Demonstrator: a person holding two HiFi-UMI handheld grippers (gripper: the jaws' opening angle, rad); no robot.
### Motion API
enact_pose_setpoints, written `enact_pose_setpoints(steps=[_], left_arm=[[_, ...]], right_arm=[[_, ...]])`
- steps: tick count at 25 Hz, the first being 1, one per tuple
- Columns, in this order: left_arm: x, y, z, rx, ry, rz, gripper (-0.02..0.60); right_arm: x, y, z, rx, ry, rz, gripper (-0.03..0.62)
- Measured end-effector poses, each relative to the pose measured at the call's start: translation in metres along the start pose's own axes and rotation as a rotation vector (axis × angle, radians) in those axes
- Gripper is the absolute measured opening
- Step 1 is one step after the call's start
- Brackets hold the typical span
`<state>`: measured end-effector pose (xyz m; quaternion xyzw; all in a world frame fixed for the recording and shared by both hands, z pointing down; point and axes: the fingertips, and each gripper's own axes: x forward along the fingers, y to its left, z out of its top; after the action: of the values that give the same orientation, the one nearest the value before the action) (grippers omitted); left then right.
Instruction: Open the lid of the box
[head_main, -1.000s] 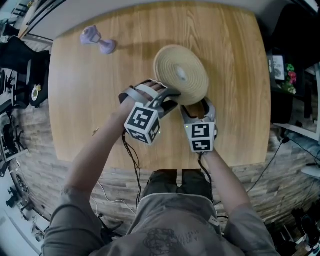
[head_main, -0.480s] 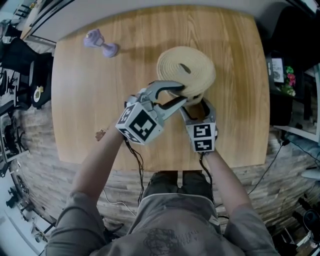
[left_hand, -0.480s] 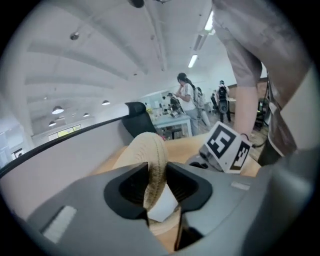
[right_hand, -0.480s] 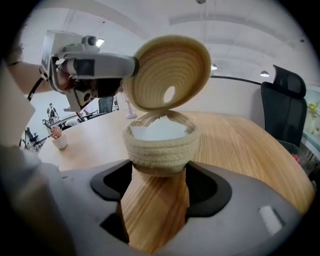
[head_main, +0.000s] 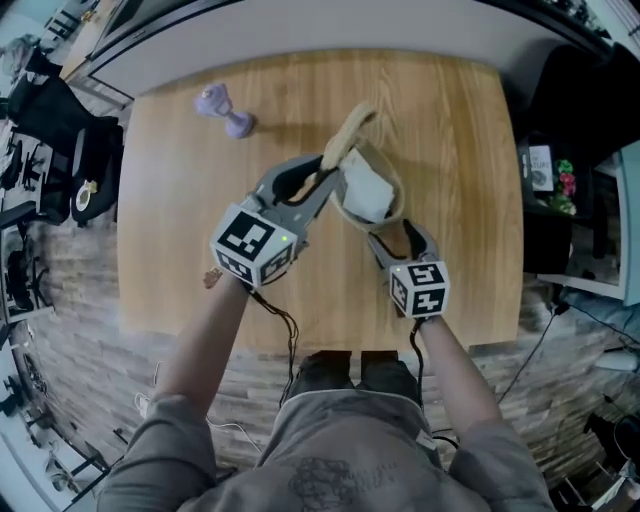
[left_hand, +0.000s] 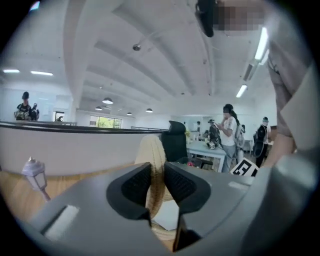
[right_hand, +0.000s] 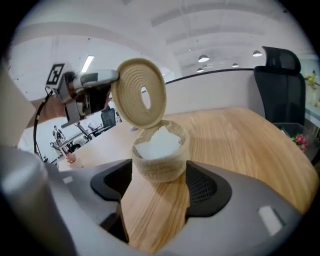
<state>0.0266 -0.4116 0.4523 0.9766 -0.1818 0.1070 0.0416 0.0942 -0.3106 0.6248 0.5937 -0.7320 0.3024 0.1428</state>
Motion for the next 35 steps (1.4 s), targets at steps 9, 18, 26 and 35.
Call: enact_pose_setpoints(steps=[9, 18, 26, 35], left_arm=[[-0.071, 0.018, 0.007, -0.131, -0.053, 0.179, 0.081], [-0.114, 0.009, 0.049, -0.127, -0.116, 0.245, 0.081], [-0.159, -0.013, 0.136, 0.011, -0.240, 0.281, 0.083], [-0.209, -0.059, 0.193, 0.110, -0.318, 0.292, 0.083]], right_arm=[[-0.075, -0.002, 0.063, 0.088, -0.150, 0.020, 0.345], [-0.121, 0.023, 0.116, 0.038, -0.243, 0.047, 0.345], [-0.199, 0.057, 0.208, -0.138, -0.407, 0.071, 0.318], [-0.292, 0.097, 0.255, -0.268, -0.548, 0.094, 0.224]])
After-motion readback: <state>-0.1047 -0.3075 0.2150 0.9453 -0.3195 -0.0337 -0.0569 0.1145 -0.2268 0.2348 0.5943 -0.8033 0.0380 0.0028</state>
